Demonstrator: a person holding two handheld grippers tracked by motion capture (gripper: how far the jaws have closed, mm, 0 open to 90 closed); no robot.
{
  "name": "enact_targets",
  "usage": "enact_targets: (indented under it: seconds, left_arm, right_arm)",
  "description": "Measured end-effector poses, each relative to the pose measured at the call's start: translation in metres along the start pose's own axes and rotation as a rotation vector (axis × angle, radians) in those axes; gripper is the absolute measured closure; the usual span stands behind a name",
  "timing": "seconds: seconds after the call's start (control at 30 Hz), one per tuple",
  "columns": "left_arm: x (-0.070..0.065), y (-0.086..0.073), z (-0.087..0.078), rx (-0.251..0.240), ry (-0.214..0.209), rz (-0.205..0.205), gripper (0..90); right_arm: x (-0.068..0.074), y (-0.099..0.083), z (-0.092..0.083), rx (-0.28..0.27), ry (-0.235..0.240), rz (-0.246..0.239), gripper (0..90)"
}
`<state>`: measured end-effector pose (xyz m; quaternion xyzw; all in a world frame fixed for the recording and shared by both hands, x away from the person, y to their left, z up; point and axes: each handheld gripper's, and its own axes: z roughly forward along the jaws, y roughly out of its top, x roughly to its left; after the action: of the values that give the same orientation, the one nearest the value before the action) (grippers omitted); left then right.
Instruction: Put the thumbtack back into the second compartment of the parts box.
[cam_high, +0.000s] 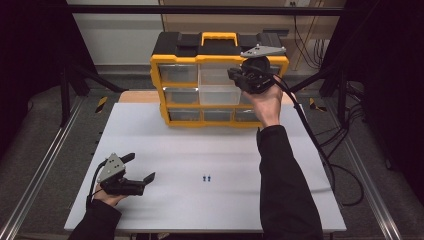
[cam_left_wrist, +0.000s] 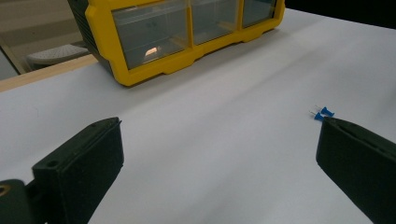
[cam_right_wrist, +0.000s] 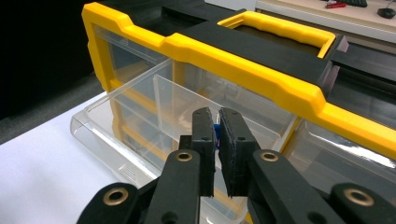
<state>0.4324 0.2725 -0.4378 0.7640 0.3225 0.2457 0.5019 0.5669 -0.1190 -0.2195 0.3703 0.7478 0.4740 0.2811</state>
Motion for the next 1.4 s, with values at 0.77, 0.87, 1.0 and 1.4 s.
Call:
enact_targets:
  seconds: [0.77,0.87,1.0,1.4]
  left_arm:
    - [0.000,0.000,0.000,-0.001,-0.001,0.001,0.5]
    - [0.000,0.000,0.000,0.000,-0.001,0.001,0.5]
    - [0.000,0.000,0.000,0.000,-0.001,0.001,0.5]
    - [0.000,0.000,0.000,0.001,-0.001,0.000,0.5]
  right_arm:
    - [0.003,-0.005,0.015,0.065,-0.010,-0.004,84.6]
    - [0.003,-0.005,0.016,0.071,-0.013,-0.004,84.6]
    - [0.003,-0.005,0.017,0.075,-0.019,-0.003,81.0]
    - [0.001,-0.001,-0.001,-0.009,-0.016,-0.005,58.9]
